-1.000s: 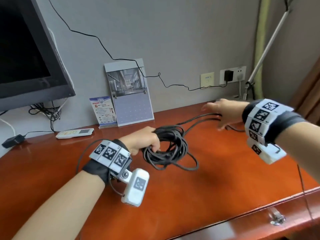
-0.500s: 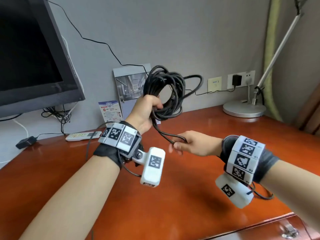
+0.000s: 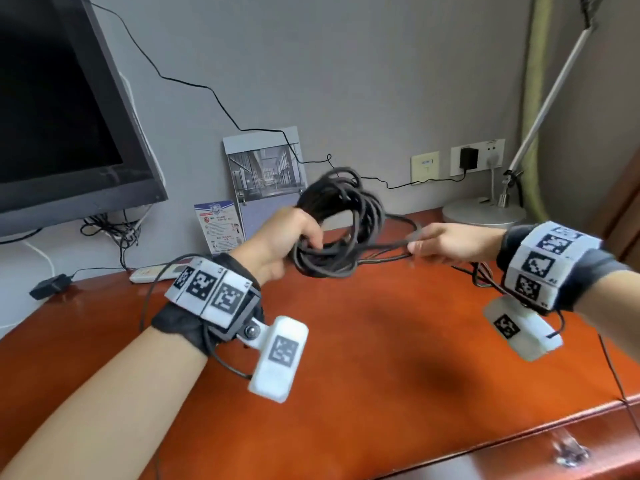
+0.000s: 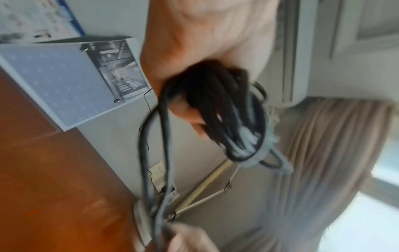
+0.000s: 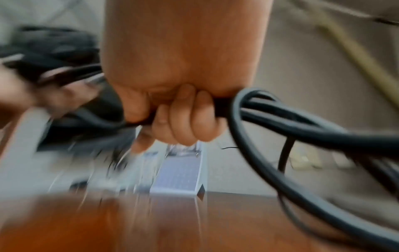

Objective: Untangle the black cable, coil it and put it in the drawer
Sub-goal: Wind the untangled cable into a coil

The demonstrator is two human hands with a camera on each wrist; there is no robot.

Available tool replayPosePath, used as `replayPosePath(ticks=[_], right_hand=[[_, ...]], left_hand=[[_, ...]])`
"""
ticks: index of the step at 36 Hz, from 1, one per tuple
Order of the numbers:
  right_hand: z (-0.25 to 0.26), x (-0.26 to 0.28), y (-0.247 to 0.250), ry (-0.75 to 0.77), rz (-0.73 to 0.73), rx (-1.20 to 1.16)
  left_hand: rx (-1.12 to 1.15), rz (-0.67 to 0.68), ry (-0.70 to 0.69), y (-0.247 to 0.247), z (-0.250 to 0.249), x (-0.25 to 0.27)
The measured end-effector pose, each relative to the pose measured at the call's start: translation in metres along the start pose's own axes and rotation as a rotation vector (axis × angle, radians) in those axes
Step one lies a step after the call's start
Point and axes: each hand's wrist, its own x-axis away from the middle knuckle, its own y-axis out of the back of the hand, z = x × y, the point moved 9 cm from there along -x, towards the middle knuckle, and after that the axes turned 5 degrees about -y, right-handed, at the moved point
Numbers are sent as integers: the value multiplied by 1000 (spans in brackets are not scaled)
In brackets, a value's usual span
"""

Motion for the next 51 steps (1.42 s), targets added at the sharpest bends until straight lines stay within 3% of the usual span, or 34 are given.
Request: replayPosePath(ticks=[3, 5, 7, 11, 14, 16, 17, 21, 25, 30, 32, 34, 38, 42, 46, 51], right_hand=[[13, 9, -16, 80, -76, 412], [31, 20, -16, 138, -151, 547], [54, 32, -8, 212, -289, 789], [97, 45, -2, 428, -446, 1219], [117, 49, 15, 529, -511, 1235], [118, 43, 20, 552, -477, 1236], [117, 38, 22, 590, -476, 1212], [94, 17, 28, 514, -467, 989], [80, 14, 14, 456, -480, 565], [76, 5, -17, 329, -462, 213], [87, -1, -35, 382, -470, 171], [95, -5, -47, 394, -457, 158], [87, -11, -70, 226, -245, 237], [83, -13, -73, 156, -220, 434], [87, -12, -79, 98, -210, 720], [97, -1, -83, 85, -157, 959]], left_hand=[[207, -363, 36, 37, 4, -7], [55, -523, 3, 62, 4, -12], [-292, -570, -42, 74, 1, -17], [-845, -357, -111, 48, 2, -24], [-1228, -111, -214, 10, 6, -19], [-1328, 6, -316, -14, 7, -9], [-1313, 41, -357, -23, 5, -3], [-1074, 158, -440, -38, -6, 11], [-688, 200, -433, -34, -18, 9], [-127, 82, -322, -31, -34, 2], [33, -35, -259, -24, -32, -5], [29, -176, -185, -10, -27, -13], [-52, -364, -68, 35, -5, -42], [-162, -504, 12, 59, 26, -62], [-364, -577, 46, 63, 34, -63], [-511, -573, 35, 65, 38, -67]])
